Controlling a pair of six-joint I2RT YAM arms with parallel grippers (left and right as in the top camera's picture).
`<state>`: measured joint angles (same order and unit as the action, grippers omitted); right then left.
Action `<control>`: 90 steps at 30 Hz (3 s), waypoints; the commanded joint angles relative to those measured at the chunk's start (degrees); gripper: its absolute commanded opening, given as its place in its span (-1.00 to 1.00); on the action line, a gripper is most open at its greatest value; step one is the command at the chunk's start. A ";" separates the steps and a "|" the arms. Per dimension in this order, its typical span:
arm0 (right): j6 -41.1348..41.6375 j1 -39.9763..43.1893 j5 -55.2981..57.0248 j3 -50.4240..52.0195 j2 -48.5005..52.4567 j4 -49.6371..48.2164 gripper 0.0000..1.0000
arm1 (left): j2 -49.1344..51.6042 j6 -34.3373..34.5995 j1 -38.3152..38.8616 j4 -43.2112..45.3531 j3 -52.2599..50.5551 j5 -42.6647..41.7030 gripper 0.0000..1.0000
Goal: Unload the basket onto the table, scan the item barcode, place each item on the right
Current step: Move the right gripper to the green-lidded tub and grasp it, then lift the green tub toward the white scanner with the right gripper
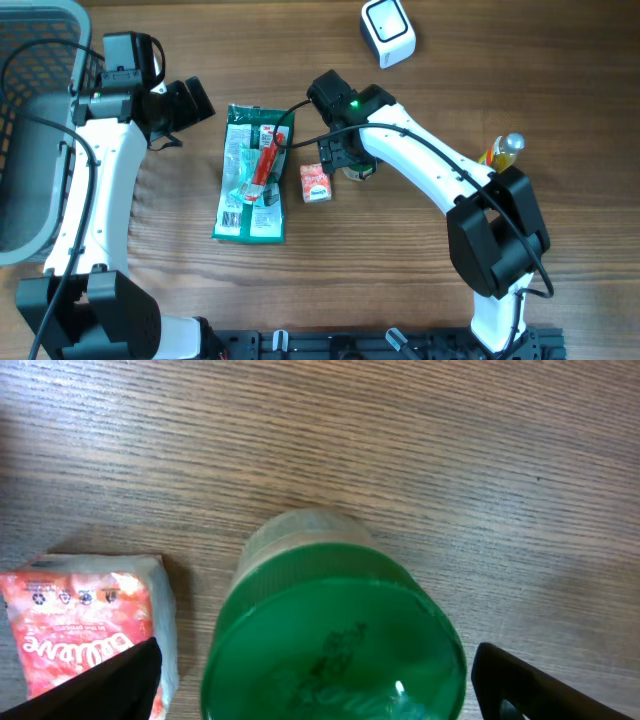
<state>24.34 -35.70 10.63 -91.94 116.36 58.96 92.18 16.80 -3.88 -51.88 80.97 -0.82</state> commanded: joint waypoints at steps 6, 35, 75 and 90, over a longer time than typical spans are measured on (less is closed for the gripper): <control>7.61 3.65 -10.01 -1.55 0.44 1.66 0.97 | -0.50 -0.07 -0.13 0.13 0.63 -0.44 1.00; 44.09 5.22 -15.91 -1.36 0.46 -0.50 0.52 | -0.50 -0.07 -0.13 0.13 0.63 -0.44 1.00; 7.30 5.86 -10.69 -4.44 0.46 6.45 0.99 | -0.50 -0.07 -0.13 0.13 0.63 -0.44 1.00; 8.66 5.66 -10.64 6.82 0.46 -6.75 1.00 | -0.50 -0.07 -0.13 0.13 0.63 -0.44 1.00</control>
<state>31.94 -29.69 -1.02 -87.09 116.38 54.63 92.18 16.80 -3.88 -51.86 80.97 -0.82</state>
